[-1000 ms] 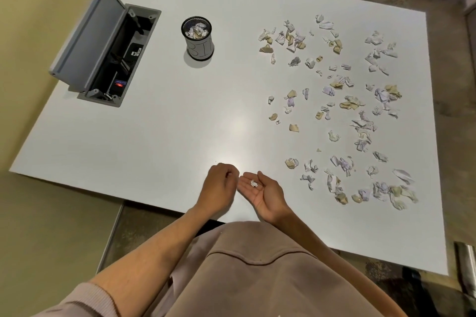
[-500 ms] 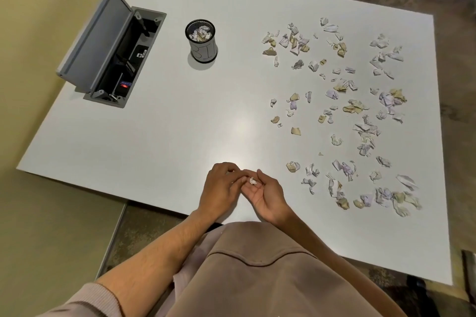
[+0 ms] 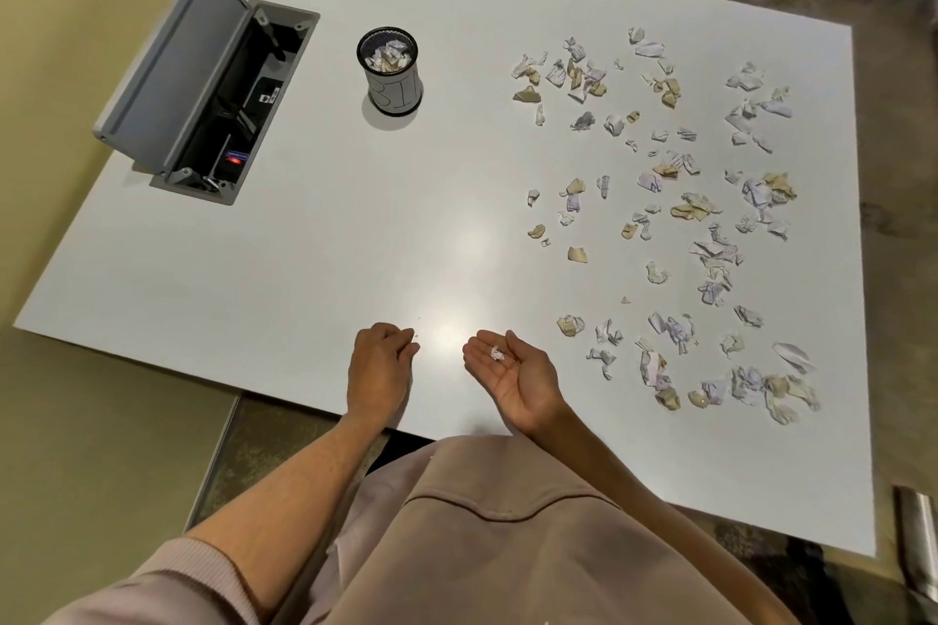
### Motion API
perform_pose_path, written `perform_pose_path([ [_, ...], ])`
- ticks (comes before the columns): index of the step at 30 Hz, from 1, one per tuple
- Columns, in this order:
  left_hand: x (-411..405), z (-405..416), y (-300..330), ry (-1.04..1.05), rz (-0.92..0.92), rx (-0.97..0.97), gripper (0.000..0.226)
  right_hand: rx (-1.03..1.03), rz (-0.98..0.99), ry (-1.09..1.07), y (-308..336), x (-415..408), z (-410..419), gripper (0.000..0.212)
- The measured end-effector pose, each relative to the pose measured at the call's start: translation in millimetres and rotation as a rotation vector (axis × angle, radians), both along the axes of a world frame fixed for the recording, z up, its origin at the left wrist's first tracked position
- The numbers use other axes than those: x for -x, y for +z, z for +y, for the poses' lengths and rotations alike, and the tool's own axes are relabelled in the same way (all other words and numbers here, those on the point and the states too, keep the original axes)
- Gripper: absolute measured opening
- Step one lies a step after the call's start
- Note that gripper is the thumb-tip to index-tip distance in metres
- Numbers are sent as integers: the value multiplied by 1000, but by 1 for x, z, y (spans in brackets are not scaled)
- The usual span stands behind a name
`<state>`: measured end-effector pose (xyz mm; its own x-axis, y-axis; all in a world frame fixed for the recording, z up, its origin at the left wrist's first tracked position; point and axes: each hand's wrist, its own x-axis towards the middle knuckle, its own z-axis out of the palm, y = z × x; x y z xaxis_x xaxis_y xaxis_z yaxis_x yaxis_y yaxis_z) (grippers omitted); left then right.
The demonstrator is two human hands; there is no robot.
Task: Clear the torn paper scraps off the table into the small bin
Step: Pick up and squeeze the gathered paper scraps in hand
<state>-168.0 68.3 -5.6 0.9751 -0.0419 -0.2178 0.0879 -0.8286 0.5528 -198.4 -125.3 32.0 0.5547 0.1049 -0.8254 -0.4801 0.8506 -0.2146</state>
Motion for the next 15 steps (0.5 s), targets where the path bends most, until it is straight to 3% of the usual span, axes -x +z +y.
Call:
perform_pose_path([
  [8,-3,-5,-8,-97,-128,-86,3,15,-1,7,-3,3,-5,35],
  [12,-6,-5,-17,-208,-157,-225,16,26,2,10,-3,1,-5,35],
  [15,-6,-9,-17,-161,-83,-222,20,25,-1,16,-3,-1,-5,35],
])
